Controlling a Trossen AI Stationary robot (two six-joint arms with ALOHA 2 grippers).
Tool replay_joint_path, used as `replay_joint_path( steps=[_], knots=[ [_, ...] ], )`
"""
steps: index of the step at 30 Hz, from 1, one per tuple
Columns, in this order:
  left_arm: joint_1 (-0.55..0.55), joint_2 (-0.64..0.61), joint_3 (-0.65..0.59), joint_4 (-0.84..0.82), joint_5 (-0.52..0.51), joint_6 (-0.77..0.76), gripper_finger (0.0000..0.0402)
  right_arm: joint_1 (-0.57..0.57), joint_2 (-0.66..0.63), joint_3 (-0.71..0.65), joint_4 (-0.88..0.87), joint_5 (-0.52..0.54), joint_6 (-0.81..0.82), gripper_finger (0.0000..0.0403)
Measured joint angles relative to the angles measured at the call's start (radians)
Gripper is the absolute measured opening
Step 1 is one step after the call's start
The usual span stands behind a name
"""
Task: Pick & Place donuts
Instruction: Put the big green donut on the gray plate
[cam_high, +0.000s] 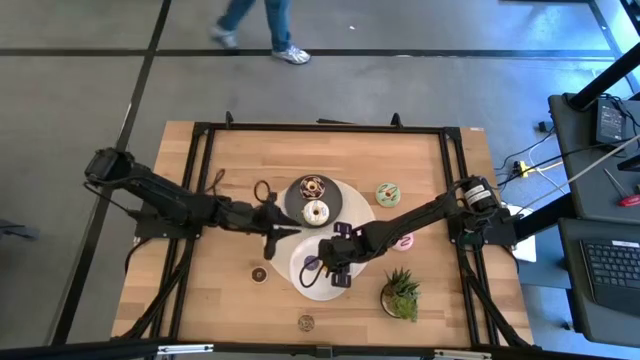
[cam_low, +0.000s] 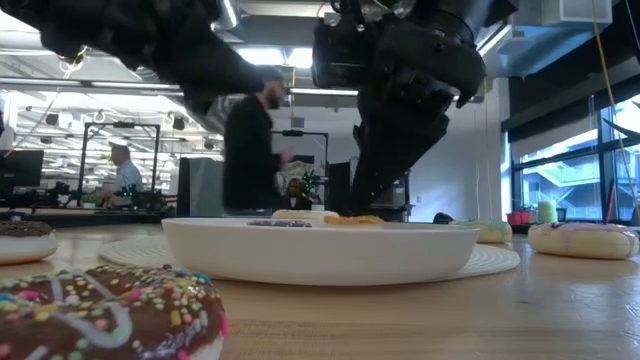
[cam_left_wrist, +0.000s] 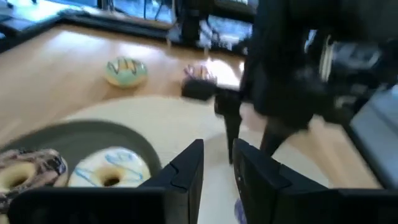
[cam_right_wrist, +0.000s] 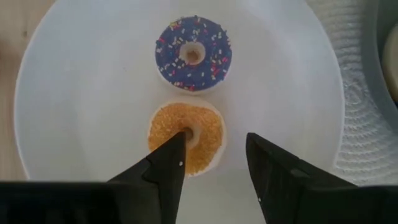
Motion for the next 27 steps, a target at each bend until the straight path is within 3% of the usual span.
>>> replay_joint_path(
  steps=[4,9,14,21,27],
  knots=[
    [-0.005,0.081,0.031,0.05,-0.041,0.042,0.008,0.0,-0.023,0.0,-0.03,0.0,0.003,0.0169],
    [0.006,0.093,0.074,0.049,-0.029,0.049,0.0081,0.011,-0.103,0.0,-0.198,0.023,0.037,0.0169],
    [0.005,0.032,0.078,0.01,-0.027,0.052,0.0083,0.044,-0.219,-0.016,-0.381,0.171,0.127,0.0169],
    [0.005,-0.096,0.078,-0.182,-0.009,0.052,0.0079,0.049,-0.485,-0.241,-0.322,0.232,0.232,0.0168],
    [0.005,-0.193,0.078,-0.2,-0.008,0.052,0.0083,-0.077,-0.714,-0.47,-0.272,0.354,0.389,0.0168]
  ],
)
